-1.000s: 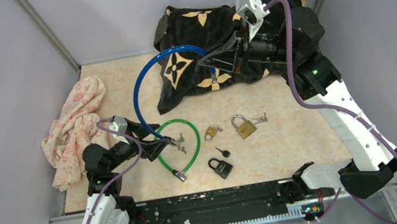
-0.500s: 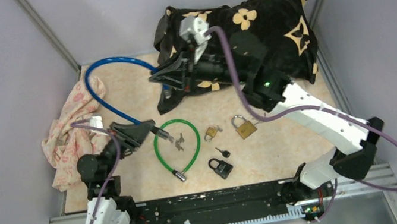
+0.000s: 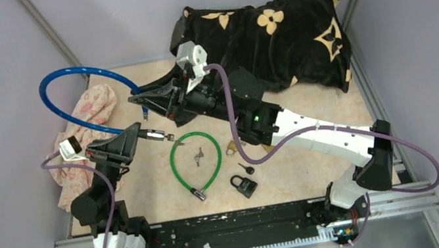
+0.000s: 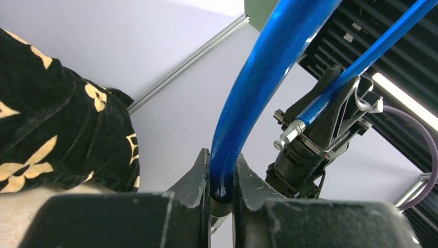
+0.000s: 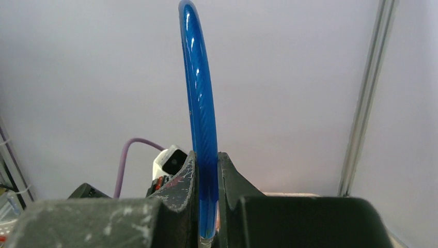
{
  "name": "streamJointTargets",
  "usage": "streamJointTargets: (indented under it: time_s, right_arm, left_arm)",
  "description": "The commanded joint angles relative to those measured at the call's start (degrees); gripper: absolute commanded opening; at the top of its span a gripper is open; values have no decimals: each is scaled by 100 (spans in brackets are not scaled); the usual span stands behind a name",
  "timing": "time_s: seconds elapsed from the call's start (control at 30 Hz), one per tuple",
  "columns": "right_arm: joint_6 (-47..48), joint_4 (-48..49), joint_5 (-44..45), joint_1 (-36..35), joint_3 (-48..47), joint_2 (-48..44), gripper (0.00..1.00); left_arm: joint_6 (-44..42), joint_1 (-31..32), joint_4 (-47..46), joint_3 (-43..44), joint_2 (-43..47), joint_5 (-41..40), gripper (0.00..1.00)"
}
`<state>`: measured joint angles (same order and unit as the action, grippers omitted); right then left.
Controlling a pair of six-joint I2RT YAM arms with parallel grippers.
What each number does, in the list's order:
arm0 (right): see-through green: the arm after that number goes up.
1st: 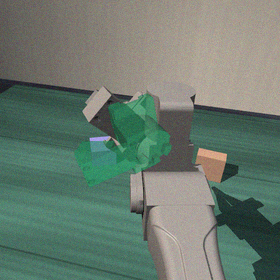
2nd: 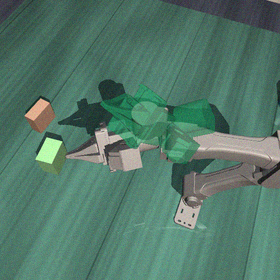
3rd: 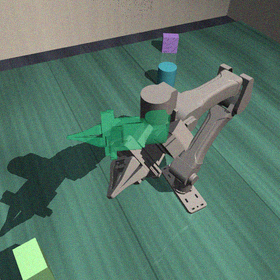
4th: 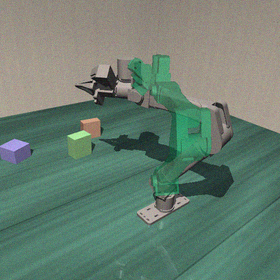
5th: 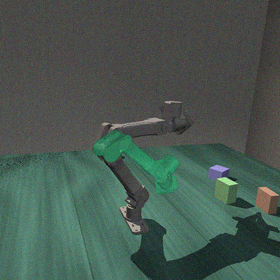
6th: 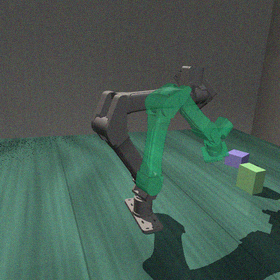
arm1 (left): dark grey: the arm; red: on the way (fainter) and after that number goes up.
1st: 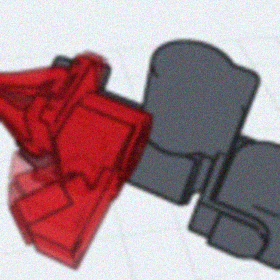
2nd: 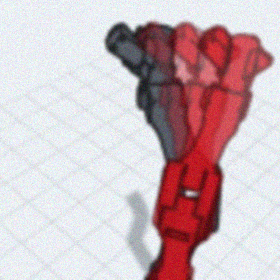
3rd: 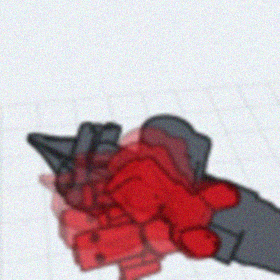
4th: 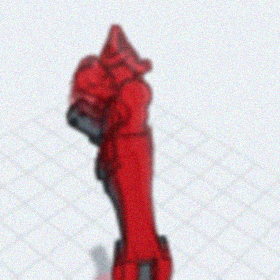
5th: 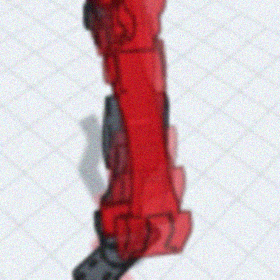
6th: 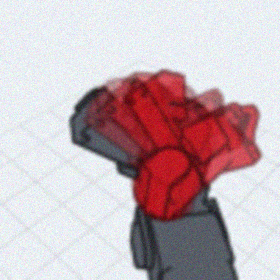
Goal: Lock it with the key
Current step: Lock the lock.
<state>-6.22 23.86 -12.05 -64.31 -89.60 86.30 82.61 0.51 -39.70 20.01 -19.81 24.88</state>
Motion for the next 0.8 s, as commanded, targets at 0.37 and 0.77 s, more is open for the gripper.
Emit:
streamJointTargets:
  time_s: [0.37,0.77]
  right_arm:
    - [879,-744,-354,-225,153,-910,0]
    - [-229,2677,-799,-235,1997,-1438,0]
  left_arm:
    - [-3318,55,-2227,-190,292,2438,0]
    - [-1695,-11,-2340,476,173,454,0]
